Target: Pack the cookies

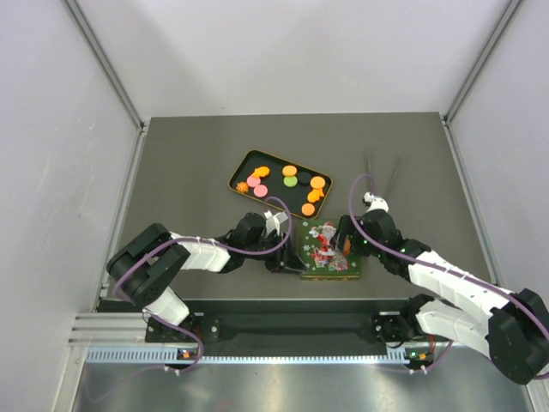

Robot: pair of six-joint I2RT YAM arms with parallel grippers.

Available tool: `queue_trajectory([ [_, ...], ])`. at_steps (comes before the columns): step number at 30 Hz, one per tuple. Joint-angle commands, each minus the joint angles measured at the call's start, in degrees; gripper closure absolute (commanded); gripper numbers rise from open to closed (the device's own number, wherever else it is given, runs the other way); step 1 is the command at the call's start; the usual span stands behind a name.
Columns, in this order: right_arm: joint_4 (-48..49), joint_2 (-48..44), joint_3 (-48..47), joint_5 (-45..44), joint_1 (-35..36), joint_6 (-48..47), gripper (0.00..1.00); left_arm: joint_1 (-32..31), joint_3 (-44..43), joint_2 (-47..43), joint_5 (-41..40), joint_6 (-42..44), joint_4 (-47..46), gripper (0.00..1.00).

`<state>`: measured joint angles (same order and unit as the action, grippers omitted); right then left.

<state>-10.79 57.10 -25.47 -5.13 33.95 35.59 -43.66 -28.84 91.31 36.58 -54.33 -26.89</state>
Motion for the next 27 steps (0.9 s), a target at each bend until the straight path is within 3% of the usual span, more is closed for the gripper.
queue_trajectory([
  [1,2.44,0.20,1.48,3.81,0.59,1.23,0.09,-0.99,1.07,3.26,-8.54,3.96,7.21,0.75],
  [7,2.52,0.12,2.09,3.19,0.32,0.88,0.09,-0.99,1.15,3.00,-8.89,3.88,7.47,0.76],
  [15,-1.07,-1.03,-3.34,4.68,-1.52,-3.07,0.00,-0.99,-0.42,-0.95,-10.73,5.54,11.60,0.64],
  [22,-5.29,-2.08,-8.27,9.41,-10.90,-7.82,0.00,-0.90,-5.26,-5.96,-12.75,8.09,18.09,0.42],
  [27,-9.07,-4.54,-12.57,12.51,-16.90,-11.68,0.00,-0.73,-11.39,-10.18,-15.13,11.43,24.77,0.34],
])
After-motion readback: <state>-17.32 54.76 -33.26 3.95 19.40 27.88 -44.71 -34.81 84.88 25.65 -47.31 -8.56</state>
